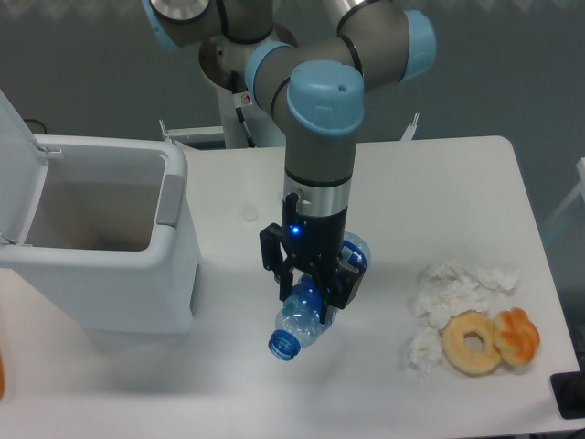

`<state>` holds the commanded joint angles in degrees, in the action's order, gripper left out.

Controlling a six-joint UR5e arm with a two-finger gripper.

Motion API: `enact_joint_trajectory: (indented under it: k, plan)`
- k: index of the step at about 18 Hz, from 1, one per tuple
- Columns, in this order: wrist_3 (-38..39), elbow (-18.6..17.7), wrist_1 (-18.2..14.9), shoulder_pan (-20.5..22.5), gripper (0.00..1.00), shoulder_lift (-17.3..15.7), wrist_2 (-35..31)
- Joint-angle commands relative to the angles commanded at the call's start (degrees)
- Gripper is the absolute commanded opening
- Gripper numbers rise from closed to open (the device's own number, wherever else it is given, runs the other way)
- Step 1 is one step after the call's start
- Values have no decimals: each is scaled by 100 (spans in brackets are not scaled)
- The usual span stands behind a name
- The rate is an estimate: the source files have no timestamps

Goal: Place the plastic bottle in the trash can
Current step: 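Lift the held clear plastic bottle up off the table with the gripper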

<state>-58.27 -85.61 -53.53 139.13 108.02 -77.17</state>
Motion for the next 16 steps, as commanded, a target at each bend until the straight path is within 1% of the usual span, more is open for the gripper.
enact_joint_trajectory:
  k: [4,7,8,10,11,12,14,16]
  plan:
    - [298,35,-9,-9,67,-17,-9]
    - [395,35,-9,61,67,-175,9]
    - [526,70,-9,88,67,-184,17]
    - [1043,175,-9,88,67,-202,114]
    - [1237,184,-9,105,67,-272,166]
    - [1344,185,-9,114,67,-359,202]
    - [1397,185,0,114,69,-422,298]
    - [1703,193,9,106,69,-500,474]
